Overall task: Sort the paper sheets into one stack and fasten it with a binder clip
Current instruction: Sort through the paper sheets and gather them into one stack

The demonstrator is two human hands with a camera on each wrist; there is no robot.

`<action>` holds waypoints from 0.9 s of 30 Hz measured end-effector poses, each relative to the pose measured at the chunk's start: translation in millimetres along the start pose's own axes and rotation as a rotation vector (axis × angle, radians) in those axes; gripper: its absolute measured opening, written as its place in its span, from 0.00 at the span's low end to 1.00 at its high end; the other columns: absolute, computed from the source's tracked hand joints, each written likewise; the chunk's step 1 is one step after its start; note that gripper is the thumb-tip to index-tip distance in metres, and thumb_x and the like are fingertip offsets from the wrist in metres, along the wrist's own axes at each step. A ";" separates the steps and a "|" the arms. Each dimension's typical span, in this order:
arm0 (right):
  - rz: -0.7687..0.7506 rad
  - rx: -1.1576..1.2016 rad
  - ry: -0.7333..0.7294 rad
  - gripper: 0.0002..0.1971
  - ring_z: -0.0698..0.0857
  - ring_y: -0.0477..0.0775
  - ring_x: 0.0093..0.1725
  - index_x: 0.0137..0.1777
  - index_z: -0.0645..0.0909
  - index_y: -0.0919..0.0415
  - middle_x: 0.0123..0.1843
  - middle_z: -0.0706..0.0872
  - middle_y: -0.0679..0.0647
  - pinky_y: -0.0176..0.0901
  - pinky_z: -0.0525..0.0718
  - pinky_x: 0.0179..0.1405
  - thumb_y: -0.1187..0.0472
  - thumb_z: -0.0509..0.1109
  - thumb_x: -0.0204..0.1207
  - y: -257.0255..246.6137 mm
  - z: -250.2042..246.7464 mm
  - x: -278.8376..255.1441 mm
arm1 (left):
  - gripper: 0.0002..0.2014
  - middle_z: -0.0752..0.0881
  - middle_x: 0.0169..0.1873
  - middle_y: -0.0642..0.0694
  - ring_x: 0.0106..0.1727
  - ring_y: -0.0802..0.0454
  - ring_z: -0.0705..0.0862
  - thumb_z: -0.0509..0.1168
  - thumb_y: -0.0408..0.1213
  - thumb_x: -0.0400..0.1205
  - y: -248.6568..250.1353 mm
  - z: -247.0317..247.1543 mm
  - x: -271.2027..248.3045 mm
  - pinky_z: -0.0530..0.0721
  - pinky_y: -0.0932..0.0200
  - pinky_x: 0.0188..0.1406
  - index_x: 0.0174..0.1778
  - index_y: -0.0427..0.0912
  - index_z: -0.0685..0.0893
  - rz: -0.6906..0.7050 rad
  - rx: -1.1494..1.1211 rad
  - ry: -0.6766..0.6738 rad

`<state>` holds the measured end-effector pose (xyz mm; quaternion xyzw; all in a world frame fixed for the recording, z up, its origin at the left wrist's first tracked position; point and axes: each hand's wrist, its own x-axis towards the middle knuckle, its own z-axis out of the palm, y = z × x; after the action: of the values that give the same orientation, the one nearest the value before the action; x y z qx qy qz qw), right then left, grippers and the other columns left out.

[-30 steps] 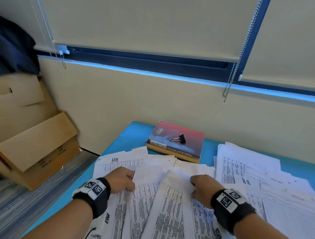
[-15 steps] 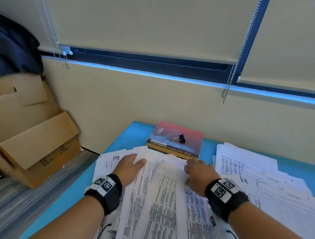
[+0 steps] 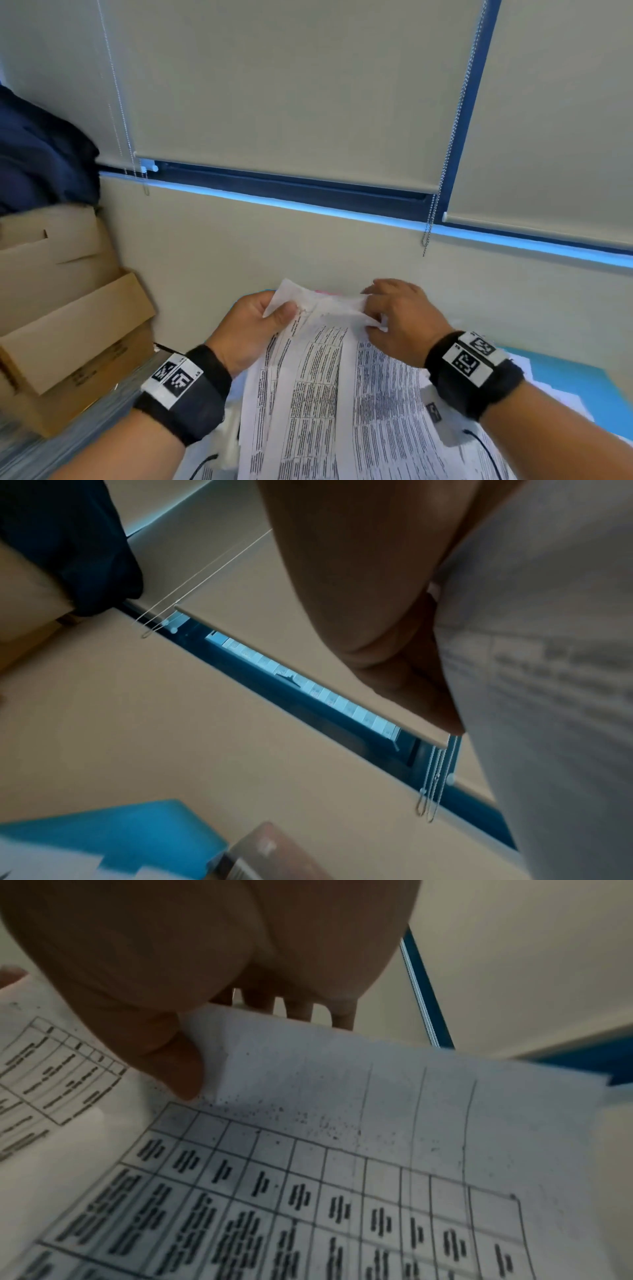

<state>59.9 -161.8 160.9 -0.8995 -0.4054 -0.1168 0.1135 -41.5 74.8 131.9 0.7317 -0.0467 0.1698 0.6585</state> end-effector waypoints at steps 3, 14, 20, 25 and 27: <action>0.037 0.030 0.030 0.03 0.83 0.51 0.41 0.44 0.80 0.51 0.40 0.85 0.45 0.47 0.85 0.44 0.55 0.67 0.75 -7.9 -37.7 3.8 | 0.35 0.93 0.46 0.42 0.46 0.47 0.91 0.72 0.75 0.58 22.7 -5.1 2.6 0.89 0.53 0.48 0.46 0.49 0.92 0.064 0.037 0.065; 0.121 0.114 0.152 0.19 0.84 0.55 0.47 0.62 0.73 0.46 0.45 0.80 0.44 0.45 0.79 0.44 0.52 0.75 0.74 -24.3 -110.5 -0.5 | 0.18 0.92 0.48 0.59 0.51 0.60 0.90 0.77 0.31 0.73 27.9 8.6 -31.2 0.88 0.61 0.54 0.56 0.50 0.85 -0.013 0.171 0.155; 0.020 0.093 0.127 0.17 0.76 0.50 0.33 0.36 0.75 0.54 0.32 0.79 0.48 0.45 0.73 0.32 0.41 0.73 0.73 -50.9 -104.7 -1.8 | 0.18 0.94 0.43 0.53 0.46 0.56 0.92 0.79 0.26 0.70 -1.4 18.5 -47.0 0.87 0.66 0.41 0.54 0.44 0.87 -0.095 0.114 0.284; 0.060 0.096 0.177 0.18 0.80 0.51 0.38 0.38 0.75 0.49 0.36 0.83 0.47 0.46 0.79 0.37 0.36 0.73 0.70 -58.1 -93.7 -4.3 | 0.10 0.93 0.35 0.56 0.42 0.56 0.90 0.77 0.30 0.75 -10.9 24.6 -56.6 0.86 0.63 0.41 0.46 0.49 0.87 -0.162 0.102 0.370; 0.125 0.258 0.307 0.23 0.82 0.48 0.48 0.50 0.78 0.47 0.48 0.85 0.45 0.45 0.81 0.46 0.33 0.74 0.66 -45.3 -85.8 -11.1 | 0.11 0.93 0.40 0.55 0.46 0.58 0.90 0.76 0.31 0.75 -10.9 19.2 -59.2 0.86 0.61 0.47 0.49 0.49 0.88 -0.167 0.058 0.378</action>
<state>8.3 -166.0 243.8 -0.8725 -0.3384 -0.1926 0.2952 -90.3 48.2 101.8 0.7067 0.1431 0.2502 0.6461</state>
